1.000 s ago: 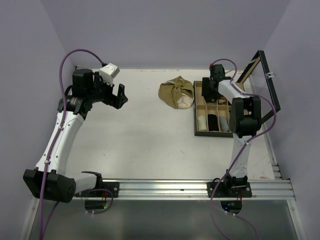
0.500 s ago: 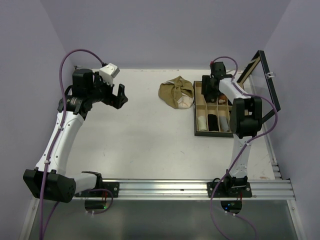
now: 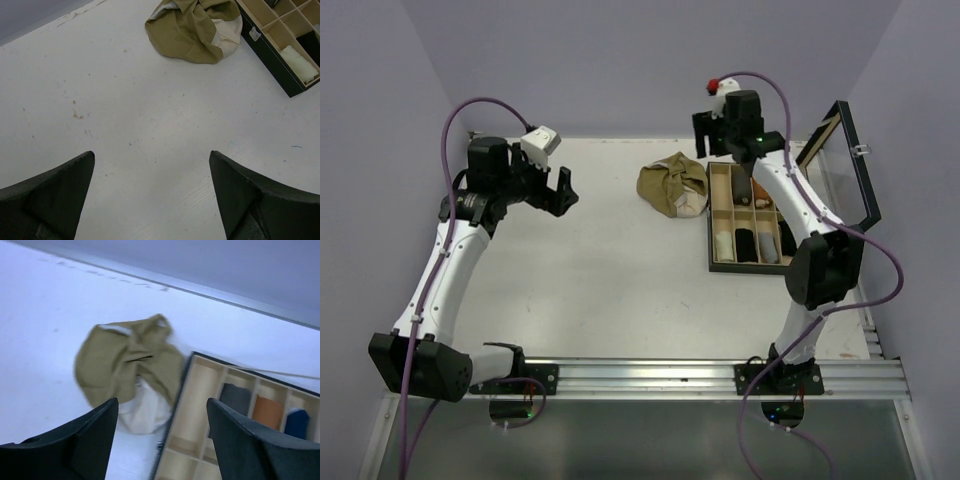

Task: Roll the underwear
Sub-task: Place the rolled underwear into the container, then move the underwear to the center of the board, then flatten the underwear

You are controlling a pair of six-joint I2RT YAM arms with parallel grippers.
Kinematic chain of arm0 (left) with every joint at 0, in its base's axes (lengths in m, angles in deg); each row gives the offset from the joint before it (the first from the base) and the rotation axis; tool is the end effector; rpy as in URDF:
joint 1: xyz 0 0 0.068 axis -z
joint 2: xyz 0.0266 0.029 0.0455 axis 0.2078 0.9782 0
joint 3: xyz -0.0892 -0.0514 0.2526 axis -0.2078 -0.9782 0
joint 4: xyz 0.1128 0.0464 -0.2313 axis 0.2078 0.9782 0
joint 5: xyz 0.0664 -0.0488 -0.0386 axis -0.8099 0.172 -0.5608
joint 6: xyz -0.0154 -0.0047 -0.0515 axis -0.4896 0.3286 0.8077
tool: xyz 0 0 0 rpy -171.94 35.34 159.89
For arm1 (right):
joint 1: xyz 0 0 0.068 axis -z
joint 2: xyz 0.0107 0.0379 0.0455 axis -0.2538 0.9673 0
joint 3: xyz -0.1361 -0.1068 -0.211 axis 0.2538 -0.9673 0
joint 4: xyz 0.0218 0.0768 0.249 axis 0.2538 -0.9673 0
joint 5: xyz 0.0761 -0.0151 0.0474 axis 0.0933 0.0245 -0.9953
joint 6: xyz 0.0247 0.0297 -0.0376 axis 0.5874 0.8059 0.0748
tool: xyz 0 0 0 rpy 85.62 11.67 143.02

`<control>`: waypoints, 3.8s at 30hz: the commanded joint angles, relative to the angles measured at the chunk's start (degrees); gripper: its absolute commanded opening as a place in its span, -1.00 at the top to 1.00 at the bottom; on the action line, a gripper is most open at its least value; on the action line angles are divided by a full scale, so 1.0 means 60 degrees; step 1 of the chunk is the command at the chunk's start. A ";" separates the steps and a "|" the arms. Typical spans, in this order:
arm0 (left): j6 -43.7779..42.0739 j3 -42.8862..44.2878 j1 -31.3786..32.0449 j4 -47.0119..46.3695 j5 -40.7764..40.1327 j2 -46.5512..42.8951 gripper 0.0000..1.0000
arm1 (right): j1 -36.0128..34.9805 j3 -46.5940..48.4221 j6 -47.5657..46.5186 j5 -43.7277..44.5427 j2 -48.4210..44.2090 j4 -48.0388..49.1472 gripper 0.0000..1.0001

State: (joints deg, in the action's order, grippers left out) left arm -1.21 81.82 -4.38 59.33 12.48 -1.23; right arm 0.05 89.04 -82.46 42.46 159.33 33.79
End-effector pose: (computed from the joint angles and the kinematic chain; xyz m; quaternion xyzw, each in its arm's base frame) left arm 0.2654 -0.0508 0.3798 0.2203 0.8321 -0.1892 0.4726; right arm 0.4224 0.1083 0.3563 -0.1015 0.8640 0.0345 0.4919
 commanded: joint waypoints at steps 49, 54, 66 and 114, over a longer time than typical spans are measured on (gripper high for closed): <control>-0.0470 -0.0676 -0.0098 0.0014 -0.1147 -0.0469 -1.00 | -0.2816 0.1043 -0.0592 0.0595 0.4638 0.1272 -0.15; -0.0514 -0.0588 -0.0156 0.0073 -0.1221 -0.0455 -1.00 | -0.2816 0.2202 -0.0417 -0.0091 0.5753 0.0685 0.11; -0.0514 -0.0573 -0.0947 0.0146 -0.0489 -0.0411 -1.00 | -0.3839 -0.1733 -0.1627 -0.5174 0.3428 -0.0209 1.00; -0.4250 -0.0821 -0.0801 0.5948 0.1078 0.6443 0.10 | -0.2333 -0.2618 0.0038 -0.5646 0.1840 -0.3329 -0.18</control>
State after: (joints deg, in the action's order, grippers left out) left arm -28.40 76.51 -8.77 91.29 15.32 35.46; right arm -13.55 70.92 -85.10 12.45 167.43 16.72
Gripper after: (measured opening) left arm 0.455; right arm 0.599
